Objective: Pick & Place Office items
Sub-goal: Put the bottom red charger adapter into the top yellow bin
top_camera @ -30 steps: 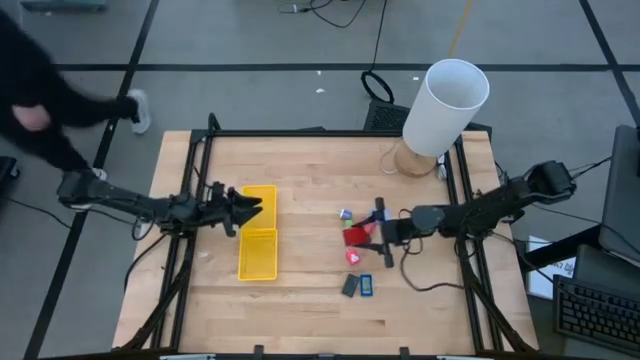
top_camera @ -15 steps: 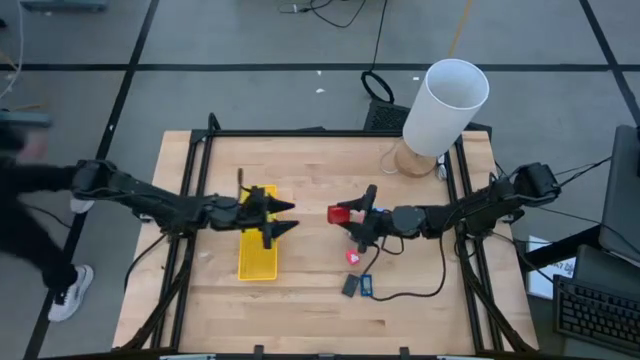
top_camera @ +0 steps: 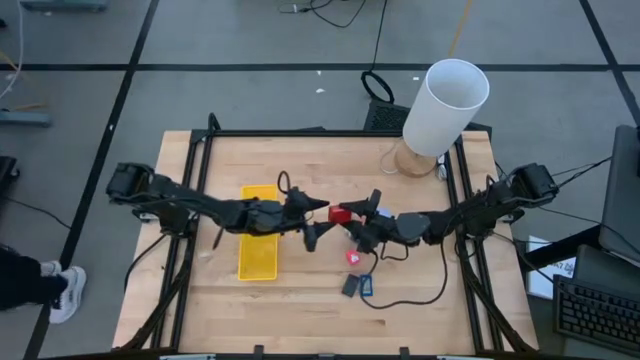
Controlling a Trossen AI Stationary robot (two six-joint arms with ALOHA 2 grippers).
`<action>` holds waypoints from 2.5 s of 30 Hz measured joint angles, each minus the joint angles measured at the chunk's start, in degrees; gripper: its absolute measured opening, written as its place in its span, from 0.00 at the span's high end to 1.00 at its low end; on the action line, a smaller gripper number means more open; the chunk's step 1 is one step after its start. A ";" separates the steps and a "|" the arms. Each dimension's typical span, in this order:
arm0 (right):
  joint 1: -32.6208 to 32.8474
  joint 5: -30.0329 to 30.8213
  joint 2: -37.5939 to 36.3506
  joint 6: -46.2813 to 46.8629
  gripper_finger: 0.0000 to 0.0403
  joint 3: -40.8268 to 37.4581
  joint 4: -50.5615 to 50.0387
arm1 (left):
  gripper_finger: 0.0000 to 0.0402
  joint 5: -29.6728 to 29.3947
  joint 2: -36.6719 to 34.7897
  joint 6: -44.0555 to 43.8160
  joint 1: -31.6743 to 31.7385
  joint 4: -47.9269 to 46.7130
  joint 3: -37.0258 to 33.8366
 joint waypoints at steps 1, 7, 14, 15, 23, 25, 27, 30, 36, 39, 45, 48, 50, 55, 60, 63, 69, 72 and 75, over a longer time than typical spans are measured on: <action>0.12 0.00 0.00 0.00 0.47 0.00 0.16 | 0.22 0.19 0.73 0.25 0.25 -0.01 0.80; 0.12 0.07 0.00 -0.02 0.47 0.00 0.15 | 0.23 0.67 3.67 0.83 0.97 -0.08 3.46; 0.12 0.46 -0.02 0.15 0.47 0.00 0.14 | 0.23 0.60 2.76 0.00 0.99 0.02 3.44; 0.12 0.46 -0.02 0.15 0.47 0.00 0.14 | 0.23 0.60 2.69 -0.15 0.99 0.25 3.44; 0.12 0.46 -0.02 0.40 0.47 0.00 0.14 | 0.25 0.66 2.75 -3.33 1.10 -1.35 3.44; 0.12 0.46 -0.02 0.42 0.47 0.00 0.14 | 0.28 0.67 2.75 -4.35 1.10 -1.37 3.44; 0.12 0.46 -0.02 0.42 0.47 0.00 0.14 | 0.33 0.67 2.75 -4.78 1.10 -1.30 3.44; 0.12 0.46 -0.02 0.42 0.47 0.00 0.14 | 0.41 1.09 2.75 -4.12 1.10 -1.40 3.44; 0.12 0.46 -0.02 0.44 0.47 0.00 0.14 | 0.53 2.56 2.75 -4.50 1.10 -1.30 3.44; 0.12 0.43 -0.04 0.42 0.47 0.00 0.12 | 0.58 4.44 2.75 -4.50 1.22 -1.35 3.44; 0.12 0.48 -0.04 0.17 0.47 0.00 0.11 | 0.65 4.47 2.75 -4.78 1.25 -1.35 3.42; 0.12 0.48 -0.04 0.02 0.47 0.00 0.09 | 0.67 4.43 2.75 -4.99 1.25 -1.30 3.42; 0.12 0.45 -0.04 0.04 0.47 0.00 0.08 | 0.67 4.43 2.75 -4.97 1.25 -1.25 3.42; 0.12 0.13 -0.04 4.96 0.42 0.00 0.11 | 0.66 4.67 2.75 -4.39 1.58 -1.32 3.37; 0.11 0.15 -0.63 12.10 0.38 0.00 0.15 | 0.70 4.82 2.30 -3.25 2.29 -0.95 3.33; 0.07 -0.07 -1.66 16.50 0.36 0.07 -0.06 | 0.70 5.06 0.87 -1.59 2.77 -1.94 3.33; 0.13 0.10 -7.47 24.81 0.33 -0.04 -6.84 | 0.70 -0.09 -5.86 2.02 2.78 -10.83 3.31; 0.14 -0.06 -11.44 29.56 0.33 -0.04 -12.92 | 0.70 -2.20 -9.59 1.97 2.12 -17.39 3.31; 0.14 -0.08 -15.49 32.78 0.33 -0.17 -17.79 | 0.70 -4.54 -12.97 1.86 -0.22 -20.75 1.79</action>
